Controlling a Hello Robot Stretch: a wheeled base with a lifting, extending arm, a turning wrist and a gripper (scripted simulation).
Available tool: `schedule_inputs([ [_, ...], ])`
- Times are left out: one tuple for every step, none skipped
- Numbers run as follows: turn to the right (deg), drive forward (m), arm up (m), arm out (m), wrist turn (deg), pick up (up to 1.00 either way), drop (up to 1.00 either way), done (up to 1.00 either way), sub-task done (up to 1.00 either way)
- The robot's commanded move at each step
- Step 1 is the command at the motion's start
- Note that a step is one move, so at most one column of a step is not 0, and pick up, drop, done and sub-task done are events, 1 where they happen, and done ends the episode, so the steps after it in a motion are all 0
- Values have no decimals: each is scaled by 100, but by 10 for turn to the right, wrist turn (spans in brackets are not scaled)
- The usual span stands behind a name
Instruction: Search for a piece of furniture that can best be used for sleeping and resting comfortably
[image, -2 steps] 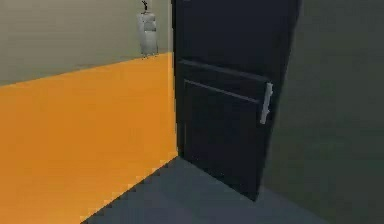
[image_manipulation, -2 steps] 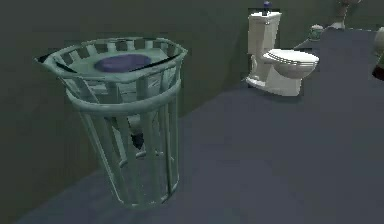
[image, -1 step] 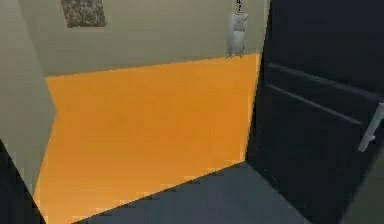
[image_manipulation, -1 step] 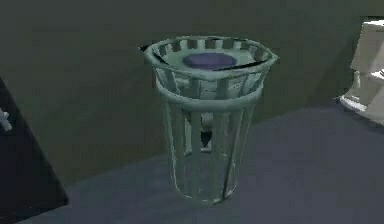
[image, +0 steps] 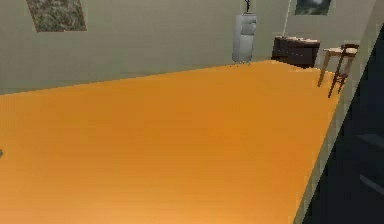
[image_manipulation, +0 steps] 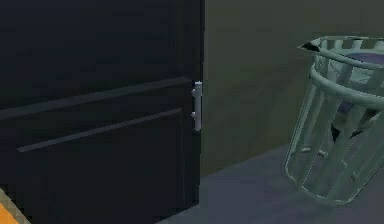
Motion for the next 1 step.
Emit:
schedule_inputs([
  [-60,0,0,0,0,0,0,0,0],
])
